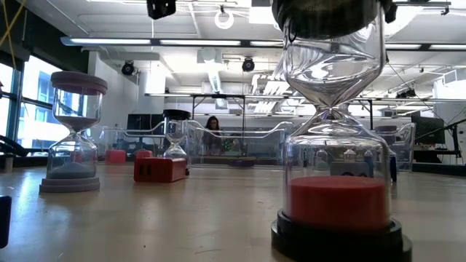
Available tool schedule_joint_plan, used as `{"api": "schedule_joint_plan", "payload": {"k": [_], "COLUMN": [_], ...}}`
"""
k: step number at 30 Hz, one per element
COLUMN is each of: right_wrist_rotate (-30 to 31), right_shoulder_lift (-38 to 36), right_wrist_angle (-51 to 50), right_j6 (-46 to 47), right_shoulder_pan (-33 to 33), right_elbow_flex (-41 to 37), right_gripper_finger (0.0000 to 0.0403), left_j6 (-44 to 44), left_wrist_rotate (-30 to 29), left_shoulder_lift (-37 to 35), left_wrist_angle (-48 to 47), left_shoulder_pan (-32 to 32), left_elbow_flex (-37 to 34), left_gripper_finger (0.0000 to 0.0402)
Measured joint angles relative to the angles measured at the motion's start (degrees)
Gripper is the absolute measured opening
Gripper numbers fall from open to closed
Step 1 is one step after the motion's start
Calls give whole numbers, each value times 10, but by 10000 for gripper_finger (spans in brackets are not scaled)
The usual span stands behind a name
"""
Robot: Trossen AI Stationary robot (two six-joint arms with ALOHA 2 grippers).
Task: Pick & Place Office items
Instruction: Put the white charger adapter into the left transparent bin
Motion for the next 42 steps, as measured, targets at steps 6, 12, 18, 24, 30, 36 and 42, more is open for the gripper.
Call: {"api": "schedule_joint_plan", "payload": {"k": [6, 12, 18, 24, 30, 36, 42], "right_wrist_rotate": [3, 55, 79, 115, 110, 129, 138], "right_shoulder_lift": [-65, -63, 10, 85, 137, 176, 215], "right_wrist_angle": [8, 40, 97, 79, -13, -34, 23], "right_j6": [41, 57, 49, 53, 79, 158, 147], "right_shoulder_pan": [105, 198, 293, 384, 453, 476, 477], "right_elbow_flex": [-1, -1, -1, -1, -1, -1, -1], "right_gripper_finger": [221, 221, 221, 221, 221, 221, 240], "left_j6": [-38, -89, -125, -151, -181, -184, -186], "left_wrist_rotate": [-62, -105, -163, -209, -264, -307, -313], "left_shoulder_lift": [0, 0, 0, 0, 3, 11, 15], "left_wrist_angle": [-6, -21, -21, -21, -21, -22, -22], "left_shoulder_pan": [-43, -100, -155, -219, -288, -336, -344], "left_elbow_flex": [0, 0, 0, 0, 0, 0, 0], "left_gripper_finger": [248, 248, 248, 248, 248, 248, 248]}}
